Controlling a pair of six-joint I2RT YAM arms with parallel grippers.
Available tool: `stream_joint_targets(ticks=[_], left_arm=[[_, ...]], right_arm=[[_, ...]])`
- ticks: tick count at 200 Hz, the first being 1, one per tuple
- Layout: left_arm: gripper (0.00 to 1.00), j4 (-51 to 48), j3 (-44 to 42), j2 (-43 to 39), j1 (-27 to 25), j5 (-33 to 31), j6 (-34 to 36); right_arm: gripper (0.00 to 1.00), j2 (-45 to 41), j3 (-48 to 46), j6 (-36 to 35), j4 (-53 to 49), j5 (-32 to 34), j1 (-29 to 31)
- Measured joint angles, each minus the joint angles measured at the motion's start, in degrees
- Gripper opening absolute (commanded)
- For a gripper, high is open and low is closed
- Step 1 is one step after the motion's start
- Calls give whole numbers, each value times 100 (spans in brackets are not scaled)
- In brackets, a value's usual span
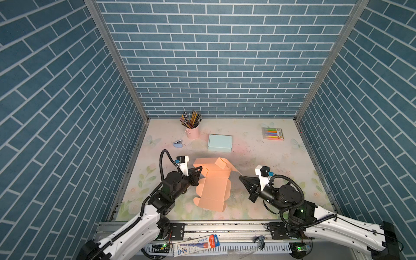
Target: Fold the paper box
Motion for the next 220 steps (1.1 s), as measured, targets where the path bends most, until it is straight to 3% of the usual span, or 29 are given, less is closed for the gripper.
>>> stream_joint_targets(ticks=[35,60,103,136,220], left_arm=[[11,-164,4,-11,472,490,107],[11,-295,7,61,772,925,197],[11,-533,7,74,811,1276,387],[11,-599,7,94,813,1394,501],[12,-551,20,339,815,1729,588]], right_arm=[[27,-339,-70,-26,-514,17,0],[32,-323,-70,-15,-697,-7,-105],[39,-361,-50,4,-787,-437,-782],[40,-120,249,55,-752,-1126,-1329],[40,1272,811,-85,-509,-2367,-1353]])
